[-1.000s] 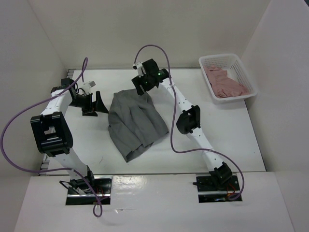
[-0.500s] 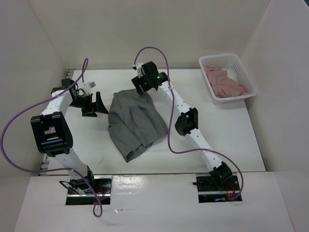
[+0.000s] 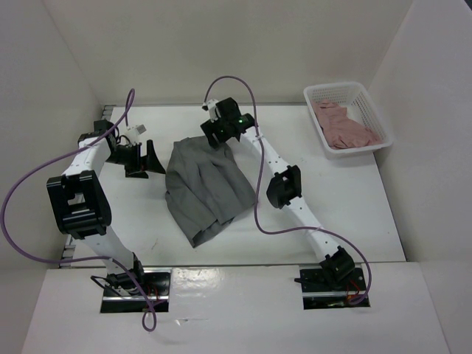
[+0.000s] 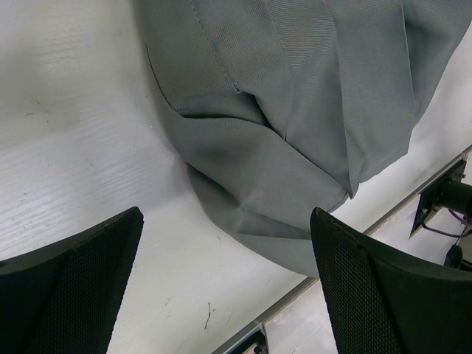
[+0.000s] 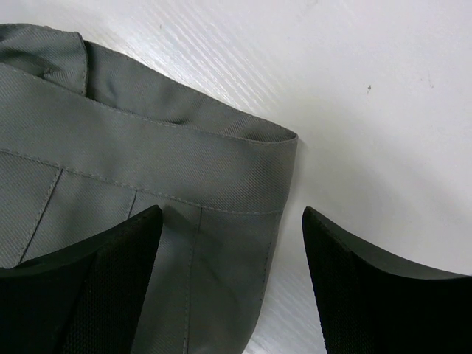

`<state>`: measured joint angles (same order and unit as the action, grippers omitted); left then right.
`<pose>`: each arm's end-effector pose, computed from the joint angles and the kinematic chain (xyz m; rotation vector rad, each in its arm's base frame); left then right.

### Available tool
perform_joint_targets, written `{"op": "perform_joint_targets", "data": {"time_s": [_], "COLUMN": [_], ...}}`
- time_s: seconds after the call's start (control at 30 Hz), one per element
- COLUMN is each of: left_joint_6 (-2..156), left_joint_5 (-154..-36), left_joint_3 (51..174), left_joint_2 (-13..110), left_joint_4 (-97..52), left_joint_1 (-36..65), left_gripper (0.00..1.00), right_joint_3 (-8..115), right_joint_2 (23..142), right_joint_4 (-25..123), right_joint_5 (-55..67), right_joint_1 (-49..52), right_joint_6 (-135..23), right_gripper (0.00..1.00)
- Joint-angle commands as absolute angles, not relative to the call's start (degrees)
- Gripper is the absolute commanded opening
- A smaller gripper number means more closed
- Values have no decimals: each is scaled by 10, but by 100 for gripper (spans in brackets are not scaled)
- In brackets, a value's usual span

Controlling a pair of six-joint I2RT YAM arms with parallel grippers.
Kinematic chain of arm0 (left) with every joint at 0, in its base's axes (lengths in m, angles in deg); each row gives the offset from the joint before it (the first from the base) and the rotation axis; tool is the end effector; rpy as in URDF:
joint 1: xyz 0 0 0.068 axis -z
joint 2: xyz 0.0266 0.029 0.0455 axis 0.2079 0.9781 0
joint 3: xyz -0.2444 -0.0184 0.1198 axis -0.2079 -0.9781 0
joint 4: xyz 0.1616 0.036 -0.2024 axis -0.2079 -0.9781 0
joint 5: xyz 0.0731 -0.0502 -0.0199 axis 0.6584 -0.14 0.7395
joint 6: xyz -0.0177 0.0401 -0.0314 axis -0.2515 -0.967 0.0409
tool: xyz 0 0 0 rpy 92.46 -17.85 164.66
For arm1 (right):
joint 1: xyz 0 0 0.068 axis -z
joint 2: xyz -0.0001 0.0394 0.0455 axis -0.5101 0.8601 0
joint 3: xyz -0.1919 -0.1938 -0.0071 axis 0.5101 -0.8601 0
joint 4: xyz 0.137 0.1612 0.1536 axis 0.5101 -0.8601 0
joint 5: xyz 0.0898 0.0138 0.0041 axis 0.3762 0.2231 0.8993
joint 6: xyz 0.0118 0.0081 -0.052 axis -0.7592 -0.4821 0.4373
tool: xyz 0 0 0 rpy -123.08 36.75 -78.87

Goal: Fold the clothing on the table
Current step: Flatten the skirt out

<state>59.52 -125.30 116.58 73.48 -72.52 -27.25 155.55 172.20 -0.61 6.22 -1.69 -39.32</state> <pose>0.3417 0.0700 0.2316 -0.0607 2.5958 -0.8195 0.5008 0.3230 0.1714 -0.9057 2.1611 0.3553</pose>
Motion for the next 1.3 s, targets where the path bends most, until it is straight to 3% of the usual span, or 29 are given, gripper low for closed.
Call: {"op": "perform_joint_targets", "data": {"time_s": [0.0,0.23,0.33,0.47,0.57,0.6,0.7,1.17,1.27], "left_joint_6": [576,576,576,576,576,576,576,550,525], "left_joint_5": [-1262,-1257,-1257,-1257,-1257,-1257,-1257,-1356,-1399], "left_joint_3": [1163,1163,1163,1163,1163,1163,1163,1158,1158], "left_joint_2": [732,737,737,737,737,737,737,715,721], "left_joint_4": [-719,-719,-719,-719,-719,-719,-719,-724,-739], "left_joint_1": [-276,-276,-276,-276,-276,-276,-276,-276,-276], "left_gripper": [100,100,100,100,100,100,100,100,100], "right_joint_3": [1574,1574,1574,1574,1574,1574,1574,1518,1496], "right_joint_2": [1734,1744,1744,1744,1744,1744,1739,1461,1393], "right_joint_4": [32,38,43,43,43,43,31,-41,-51], "right_joint_5": [68,73,79,84,90,90,103,265,231], "right_joint_1": [-16,-11,-11,-11,-11,-11,-11,-11,-21], "right_joint_6": [-389,-389,-389,-389,-389,-389,-396,-425,-425], "right_gripper": [81,80,74,59,38,24,0,0,0]}}
